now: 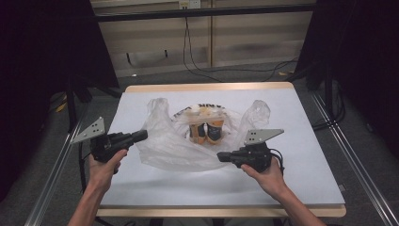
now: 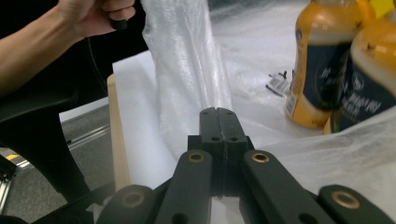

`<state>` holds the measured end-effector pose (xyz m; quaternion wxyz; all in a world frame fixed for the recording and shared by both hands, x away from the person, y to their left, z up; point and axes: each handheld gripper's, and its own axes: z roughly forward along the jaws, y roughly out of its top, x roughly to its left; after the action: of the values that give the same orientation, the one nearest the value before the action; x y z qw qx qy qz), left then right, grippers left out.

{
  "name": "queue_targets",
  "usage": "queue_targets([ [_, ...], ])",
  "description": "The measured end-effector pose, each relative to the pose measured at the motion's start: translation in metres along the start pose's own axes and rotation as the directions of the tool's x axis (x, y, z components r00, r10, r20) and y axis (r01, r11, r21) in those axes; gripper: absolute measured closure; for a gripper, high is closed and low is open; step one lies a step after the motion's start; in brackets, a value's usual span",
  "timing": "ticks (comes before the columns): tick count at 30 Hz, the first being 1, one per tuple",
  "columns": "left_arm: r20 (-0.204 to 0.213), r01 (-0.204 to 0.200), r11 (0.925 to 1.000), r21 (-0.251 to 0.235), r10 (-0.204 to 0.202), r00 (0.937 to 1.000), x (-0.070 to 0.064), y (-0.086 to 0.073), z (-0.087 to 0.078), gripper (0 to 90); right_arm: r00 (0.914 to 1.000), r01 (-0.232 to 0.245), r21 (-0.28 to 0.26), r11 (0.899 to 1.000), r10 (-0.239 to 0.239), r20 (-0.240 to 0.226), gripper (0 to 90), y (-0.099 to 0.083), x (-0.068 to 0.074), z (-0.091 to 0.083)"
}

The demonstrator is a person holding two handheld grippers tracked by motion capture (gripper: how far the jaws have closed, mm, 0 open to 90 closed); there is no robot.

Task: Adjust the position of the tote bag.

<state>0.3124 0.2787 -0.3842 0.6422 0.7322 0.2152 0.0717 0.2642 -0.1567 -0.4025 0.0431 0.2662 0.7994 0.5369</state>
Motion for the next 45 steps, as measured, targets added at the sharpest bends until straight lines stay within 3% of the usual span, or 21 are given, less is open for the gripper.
queue_targets([
  [4, 0.006, 0.018, 0.9975, 0.068, -0.019, 0.9998, -0.006, -0.026, -0.005, 90.0, 0.9998, -0.022, 0.029, 0.999, 0.022, -0.003, 90.0, -0.012, -0.001, 0.006],
  [9, 0.022, 0.049, 0.9959, 0.077, -0.051, 0.9985, -0.008, -0.041, -0.005, 90.0, 0.9994, -0.033, 0.052, 0.998, 0.032, 0.012, 90.0, -0.018, -0.004, 0.008],
  [10, 0.025, 0.040, 0.9960, 0.080, -0.042, 0.9988, -0.009, -0.040, -0.005, 90.0, 0.9994, -0.034, 0.047, 0.998, 0.033, 0.010, 90.0, -0.019, -0.005, 0.008],
  [18, 0.054, 0.023, 0.9984, 0.051, -0.025, 0.9982, -0.018, -0.031, -0.007, 84.5, 0.9997, -0.023, 0.003, 1.000, 0.023, 0.008, 90.0, -0.013, -0.002, -0.004],
  [19, 0.054, 0.011, 0.9991, 0.042, -0.013, 0.9985, -0.021, -0.027, -0.007, 82.5, 0.9997, -0.022, -0.020, 1.000, 0.022, 0.004, 83.9, -0.010, 0.000, -0.011],
  [23, 0.054, 0.005, 0.9998, 0.021, -0.006, 0.9985, -0.024, -0.019, -0.010, 79.7, 0.9997, -0.017, -0.041, 0.999, 0.017, 0.015, 81.3, -0.007, 0.002, -0.020],
  [27, 0.041, -0.009, 1.0000, -0.003, 0.009, 0.9991, -0.024, -0.010, -0.016, 75.4, 0.9991, -0.016, -0.094, 0.995, 0.019, 0.038, 69.4, -0.001, 0.006, -0.042],
  [30, 0.033, -0.007, 0.9996, -0.026, 0.008, 0.9994, -0.025, -0.006, -0.019, 75.0, 0.9987, -0.013, -0.113, 0.994, 0.018, 0.048, 67.3, 0.000, 0.006, -0.052],
  [31, 0.016, -0.008, 0.9989, -0.045, 0.009, 0.9998, -0.025, -0.003, -0.022, 75.0, 0.9977, -0.014, -0.124, 0.992, 0.022, 0.064, 65.0, -0.001, 0.008, -0.064],
  [36, 0.023, -0.006, 0.9982, -0.060, 0.007, 0.9997, -0.021, 0.002, -0.025, 72.8, 0.9949, -0.018, -0.145, 0.989, 0.032, 0.096, 62.9, -0.005, 0.011, -0.083],
  [41, -0.011, -0.012, 0.9991, -0.041, 0.012, 0.9999, -0.019, 0.009, -0.022, 62.4, 0.9850, -0.061, -0.135, 0.989, 0.082, 0.152, 54.4, -0.022, 0.010, -0.099],
  [45, -0.060, 0.005, 0.9981, -0.062, -0.009, 0.9981, -0.007, 0.016, -0.020, 47.2, 0.9710, -0.081, -0.163, 0.983, 0.115, 0.210, 37.2, -0.024, 0.004, -0.105],
])
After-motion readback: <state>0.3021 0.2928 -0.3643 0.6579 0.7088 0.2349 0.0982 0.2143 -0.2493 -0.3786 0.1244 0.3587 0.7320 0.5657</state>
